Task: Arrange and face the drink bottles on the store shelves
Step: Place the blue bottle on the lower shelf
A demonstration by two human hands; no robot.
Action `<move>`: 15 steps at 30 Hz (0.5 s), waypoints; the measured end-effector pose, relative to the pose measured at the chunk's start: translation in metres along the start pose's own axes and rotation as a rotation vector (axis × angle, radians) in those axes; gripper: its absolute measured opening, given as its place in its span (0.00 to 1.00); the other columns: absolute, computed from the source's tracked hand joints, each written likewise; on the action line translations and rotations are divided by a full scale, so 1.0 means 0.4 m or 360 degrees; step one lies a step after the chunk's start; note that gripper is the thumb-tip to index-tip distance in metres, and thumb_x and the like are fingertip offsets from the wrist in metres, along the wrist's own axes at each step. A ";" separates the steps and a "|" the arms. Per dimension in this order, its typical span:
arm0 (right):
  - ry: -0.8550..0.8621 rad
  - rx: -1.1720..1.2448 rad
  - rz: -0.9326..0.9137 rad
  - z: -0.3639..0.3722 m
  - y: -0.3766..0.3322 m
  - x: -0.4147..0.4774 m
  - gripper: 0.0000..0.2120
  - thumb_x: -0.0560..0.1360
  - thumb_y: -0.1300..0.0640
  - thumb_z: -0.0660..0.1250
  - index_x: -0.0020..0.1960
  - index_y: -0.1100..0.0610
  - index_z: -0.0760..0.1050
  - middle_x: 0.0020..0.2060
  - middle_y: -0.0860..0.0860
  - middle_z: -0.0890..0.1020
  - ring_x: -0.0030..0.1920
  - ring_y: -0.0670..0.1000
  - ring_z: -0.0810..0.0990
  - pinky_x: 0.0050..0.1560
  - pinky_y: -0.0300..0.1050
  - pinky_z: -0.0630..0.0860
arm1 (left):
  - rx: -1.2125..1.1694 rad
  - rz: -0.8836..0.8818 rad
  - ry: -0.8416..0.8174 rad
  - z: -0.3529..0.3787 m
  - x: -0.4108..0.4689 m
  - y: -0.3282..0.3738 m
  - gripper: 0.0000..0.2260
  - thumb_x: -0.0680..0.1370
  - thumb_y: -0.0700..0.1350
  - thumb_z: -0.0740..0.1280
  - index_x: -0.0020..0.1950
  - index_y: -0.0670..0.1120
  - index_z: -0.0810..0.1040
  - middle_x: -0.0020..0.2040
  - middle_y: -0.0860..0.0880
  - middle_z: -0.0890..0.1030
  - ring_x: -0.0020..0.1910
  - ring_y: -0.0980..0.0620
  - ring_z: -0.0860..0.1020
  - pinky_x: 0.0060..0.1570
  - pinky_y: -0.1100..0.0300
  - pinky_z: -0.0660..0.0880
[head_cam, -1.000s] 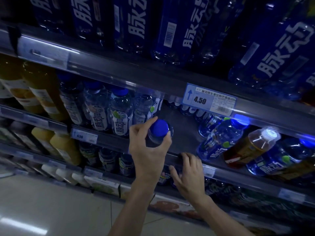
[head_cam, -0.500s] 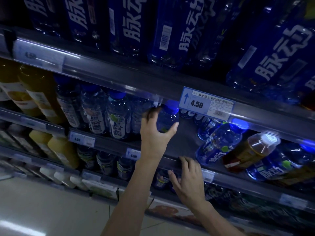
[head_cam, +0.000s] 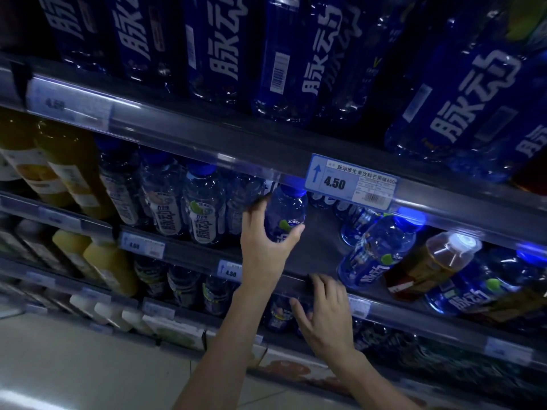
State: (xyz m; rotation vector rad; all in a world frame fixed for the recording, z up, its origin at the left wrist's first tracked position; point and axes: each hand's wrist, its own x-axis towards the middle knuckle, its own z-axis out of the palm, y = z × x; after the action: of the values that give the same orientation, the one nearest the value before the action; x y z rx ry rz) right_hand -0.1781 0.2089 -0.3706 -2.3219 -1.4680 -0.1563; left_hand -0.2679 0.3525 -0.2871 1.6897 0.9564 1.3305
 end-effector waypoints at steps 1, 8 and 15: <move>-0.0002 0.0002 0.0000 0.001 0.000 0.000 0.26 0.77 0.39 0.59 0.65 0.57 0.70 0.59 0.53 0.74 0.60 0.54 0.71 0.64 0.56 0.70 | 0.0035 -0.0023 0.0016 -0.001 -0.012 -0.008 0.30 0.69 0.54 0.76 0.66 0.50 0.70 0.60 0.52 0.71 0.59 0.65 0.70 0.57 0.76 0.64; -0.0020 -0.0009 -0.0004 0.002 0.002 0.000 0.26 0.76 0.40 0.59 0.65 0.56 0.69 0.59 0.52 0.74 0.61 0.54 0.71 0.66 0.54 0.67 | 0.0235 -0.0298 -0.0085 -0.004 -0.049 -0.075 0.28 0.68 0.55 0.76 0.63 0.47 0.71 0.55 0.54 0.73 0.53 0.59 0.72 0.52 0.65 0.71; -0.0012 0.0006 0.0012 -0.005 -0.005 0.002 0.25 0.75 0.41 0.60 0.64 0.57 0.71 0.59 0.52 0.75 0.60 0.54 0.71 0.64 0.55 0.69 | 0.0081 -0.0378 -0.0320 -0.042 -0.014 -0.094 0.25 0.68 0.54 0.76 0.62 0.58 0.72 0.49 0.69 0.74 0.51 0.70 0.73 0.47 0.82 0.65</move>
State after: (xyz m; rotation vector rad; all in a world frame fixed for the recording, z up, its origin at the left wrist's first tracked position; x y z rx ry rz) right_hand -0.1792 0.2096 -0.3681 -2.3269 -1.4619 -0.1429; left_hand -0.2888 0.3652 -0.3204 1.6539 1.0425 0.9697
